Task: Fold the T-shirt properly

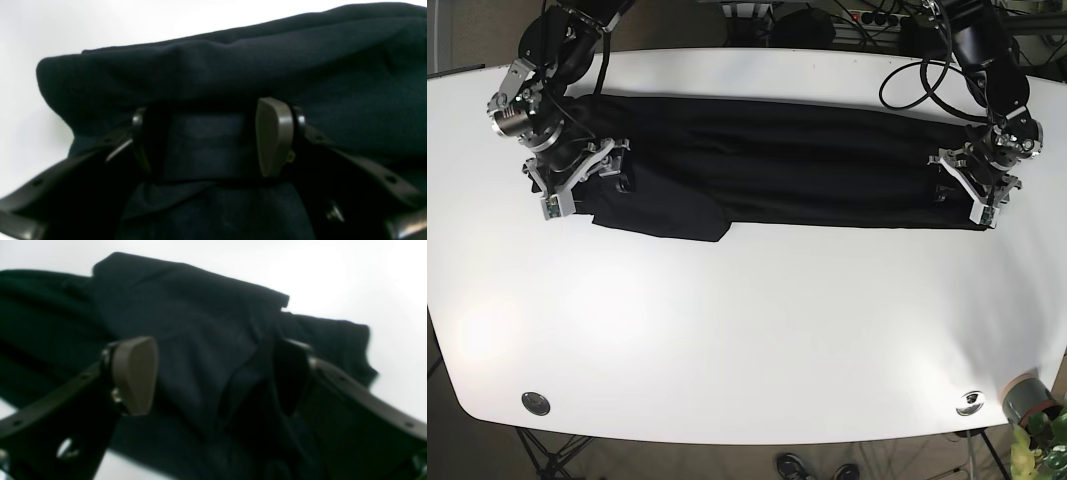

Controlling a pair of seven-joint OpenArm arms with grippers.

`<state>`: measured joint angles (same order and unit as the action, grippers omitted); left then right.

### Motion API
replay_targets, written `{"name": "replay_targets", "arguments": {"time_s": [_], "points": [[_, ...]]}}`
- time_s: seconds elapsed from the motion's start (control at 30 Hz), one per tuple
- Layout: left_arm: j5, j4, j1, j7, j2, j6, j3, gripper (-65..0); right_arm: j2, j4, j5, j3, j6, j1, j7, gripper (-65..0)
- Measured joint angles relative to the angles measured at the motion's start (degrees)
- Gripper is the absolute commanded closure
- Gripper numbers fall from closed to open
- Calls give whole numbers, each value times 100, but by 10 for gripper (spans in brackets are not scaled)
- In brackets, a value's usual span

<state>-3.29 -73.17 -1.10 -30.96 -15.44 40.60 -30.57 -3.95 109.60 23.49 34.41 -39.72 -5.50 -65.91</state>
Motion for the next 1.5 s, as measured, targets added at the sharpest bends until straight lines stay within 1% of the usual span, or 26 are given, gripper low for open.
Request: {"name": "replay_targets", "arguments": {"time_s": [0.13, 0.2, 0.27, 0.3, 0.43, 0.6, 0.73, 0.87, 0.93, 1.03, 1.07, 1.1, 1.13, 1.2, 1.3, 1.37, 1.5], "points": [[0, 0, 2, -2, -2, 0, -2, -383, 181, -776, -46, -24, -9, 398, -17, -423], [0, 0, -2, 11, 0, -2, -2, -383, 256, -1165, -35, -13, -15, 625, 13, -420], [2, 0, 2, -2, 0, -2, -2, -383, 306, -1543, -94, -17, 20, 737, 44, -422], [-2, 0, -2, 4, 0, -2, -2, -383, 352, -1703, -68, -17, -13, 780, 85, -422], [0, 0, 0, 20, 0, -2, -2, -383, 380, -2210, -400, -26, 4, 907, 260, -420], [0, 0, 0, 17, -2, -2, -2, -383, 393, -2472, -420, -26, 2, 984, 485, -417], [0, 0, 0, 20, -2, -2, -2, -383, 376, -2472, -417, -28, 4, 979, 485, -415], [2, 0, 0, 17, 0, -2, -2, -383, 289, -2444, -422, -26, 7, 968, 485, -411], [0, 0, 0, 20, 0, -2, -2, -383, 249, -2426, -417, -28, 7, 979, 452, -376], [0, 0, 0, 17, -2, -2, -2, -383, 234, -2417, -415, -28, 4, 1014, 310, -289], [0, 0, 0, 17, 0, -2, -2, -383, 234, -2406, -407, -28, 4, 1012, 258, -244], [2, 2, 0, 17, 0, -2, -2, -383, 234, -2365, -365, -28, 9, 999, 223, -214], [2, 2, 0, 17, -2, -2, -2, -383, 234, -2312, -341, -28, 9, 960, 214, -195], [0, 9, 0, 20, 0, -2, -2, -383, 234, -2177, -181, -28, 4, 925, 146, -135], [0, 11, 0, 20, 0, -2, -2, -383, 234, -2041, -149, -28, 4, 925, 55, -67], [0, 11, 0, 20, 0, -2, -2, -383, 234, -2022, -94, -28, 7, 953, 26, -33], [0, 11, 0, 20, -2, -2, -2, -383, 232, -2022, -94, -28, 7, 955, 7, -22]]}}
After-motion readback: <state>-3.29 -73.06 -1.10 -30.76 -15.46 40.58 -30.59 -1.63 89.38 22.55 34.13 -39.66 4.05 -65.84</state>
